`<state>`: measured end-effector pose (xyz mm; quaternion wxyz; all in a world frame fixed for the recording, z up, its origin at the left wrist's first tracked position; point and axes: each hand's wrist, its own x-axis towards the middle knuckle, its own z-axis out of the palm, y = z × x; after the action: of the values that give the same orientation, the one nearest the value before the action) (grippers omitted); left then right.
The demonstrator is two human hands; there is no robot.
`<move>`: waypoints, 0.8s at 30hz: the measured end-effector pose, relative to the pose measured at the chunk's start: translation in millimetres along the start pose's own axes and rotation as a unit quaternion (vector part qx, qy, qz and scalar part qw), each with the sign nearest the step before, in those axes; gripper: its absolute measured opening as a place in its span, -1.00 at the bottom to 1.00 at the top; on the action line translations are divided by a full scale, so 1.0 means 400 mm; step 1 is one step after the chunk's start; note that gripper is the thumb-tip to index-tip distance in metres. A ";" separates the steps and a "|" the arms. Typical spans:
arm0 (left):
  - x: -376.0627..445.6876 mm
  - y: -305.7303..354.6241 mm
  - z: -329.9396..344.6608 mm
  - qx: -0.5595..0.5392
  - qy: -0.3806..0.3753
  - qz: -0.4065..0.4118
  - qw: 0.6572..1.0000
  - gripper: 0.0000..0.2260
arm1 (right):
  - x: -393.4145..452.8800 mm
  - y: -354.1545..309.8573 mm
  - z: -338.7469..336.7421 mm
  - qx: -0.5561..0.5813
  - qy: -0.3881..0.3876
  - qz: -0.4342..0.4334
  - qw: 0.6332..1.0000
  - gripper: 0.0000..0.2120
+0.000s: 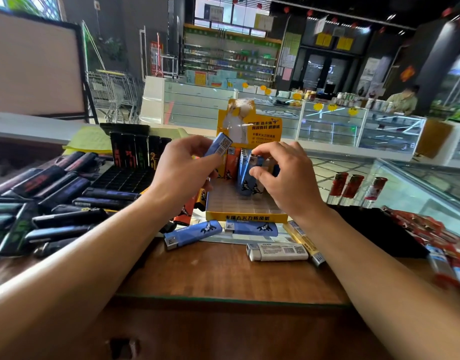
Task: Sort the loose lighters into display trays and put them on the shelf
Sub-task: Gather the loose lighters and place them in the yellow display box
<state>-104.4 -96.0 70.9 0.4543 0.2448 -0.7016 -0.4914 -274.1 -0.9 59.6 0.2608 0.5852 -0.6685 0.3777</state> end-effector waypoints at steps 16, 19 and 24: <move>-0.003 -0.004 0.000 0.037 -0.013 0.028 0.999 -0.83 | -0.001 0.010 0.003 -0.032 -0.022 -0.018 0.999 -0.61; -0.003 -0.006 0.001 0.040 -0.026 0.039 0.998 -0.84 | 0.000 -0.002 -0.016 0.026 0.000 -0.003 1.000 -0.60; -0.007 -0.005 0.006 0.048 -0.055 0.059 0.996 -0.83 | -0.003 -0.026 -0.015 0.069 -0.004 -0.059 0.996 -0.59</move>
<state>-105.5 -93.4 67.8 0.4306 0.1968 -0.7616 -0.4425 -264.4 4.3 64.1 0.2390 0.6417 -0.6064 0.4042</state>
